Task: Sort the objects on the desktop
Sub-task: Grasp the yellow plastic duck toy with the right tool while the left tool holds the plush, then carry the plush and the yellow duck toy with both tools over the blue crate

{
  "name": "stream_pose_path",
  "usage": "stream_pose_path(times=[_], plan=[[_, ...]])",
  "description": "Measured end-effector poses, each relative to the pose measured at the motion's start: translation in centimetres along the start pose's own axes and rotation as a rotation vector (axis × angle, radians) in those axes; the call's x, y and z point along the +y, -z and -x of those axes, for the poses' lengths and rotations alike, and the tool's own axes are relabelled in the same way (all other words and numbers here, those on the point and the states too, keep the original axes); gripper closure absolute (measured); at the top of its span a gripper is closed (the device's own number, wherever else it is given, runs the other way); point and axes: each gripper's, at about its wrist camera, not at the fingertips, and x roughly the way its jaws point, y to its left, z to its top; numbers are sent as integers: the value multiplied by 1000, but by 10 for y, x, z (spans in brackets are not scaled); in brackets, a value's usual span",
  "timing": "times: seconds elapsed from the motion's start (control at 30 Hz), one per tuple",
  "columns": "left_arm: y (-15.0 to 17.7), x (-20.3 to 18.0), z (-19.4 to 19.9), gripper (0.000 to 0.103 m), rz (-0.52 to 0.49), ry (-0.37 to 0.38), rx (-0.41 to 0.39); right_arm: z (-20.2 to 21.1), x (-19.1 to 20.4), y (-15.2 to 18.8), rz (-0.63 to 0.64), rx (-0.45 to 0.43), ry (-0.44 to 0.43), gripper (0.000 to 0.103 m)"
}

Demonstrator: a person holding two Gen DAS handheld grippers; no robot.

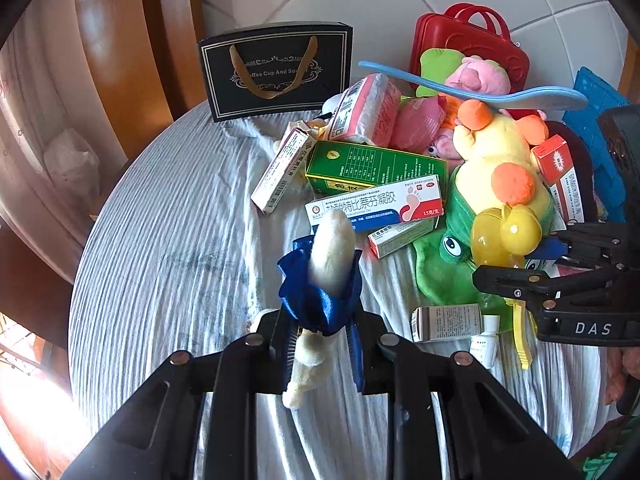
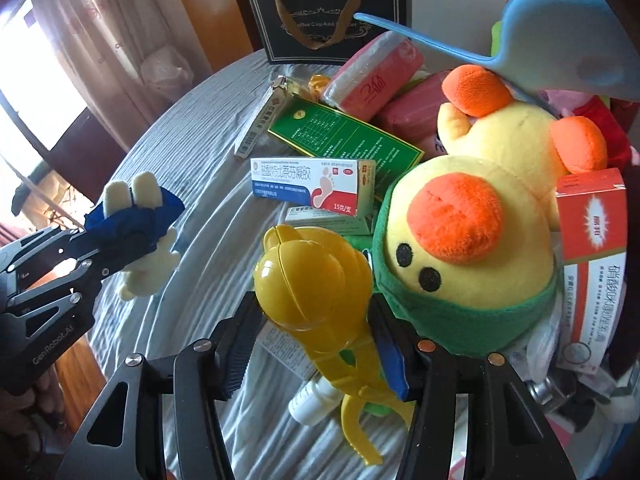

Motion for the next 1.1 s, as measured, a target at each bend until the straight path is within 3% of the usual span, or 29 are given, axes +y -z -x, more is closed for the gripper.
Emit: stream_pose_path(times=[0.63,1.1], plan=[[-14,-37,29,81,-61,13,-42,69,-14,19,-47,-100,-14,50],[-35,-80,70,81,-108,30,-103,139,-25,31,-50,-175,-34,50]])
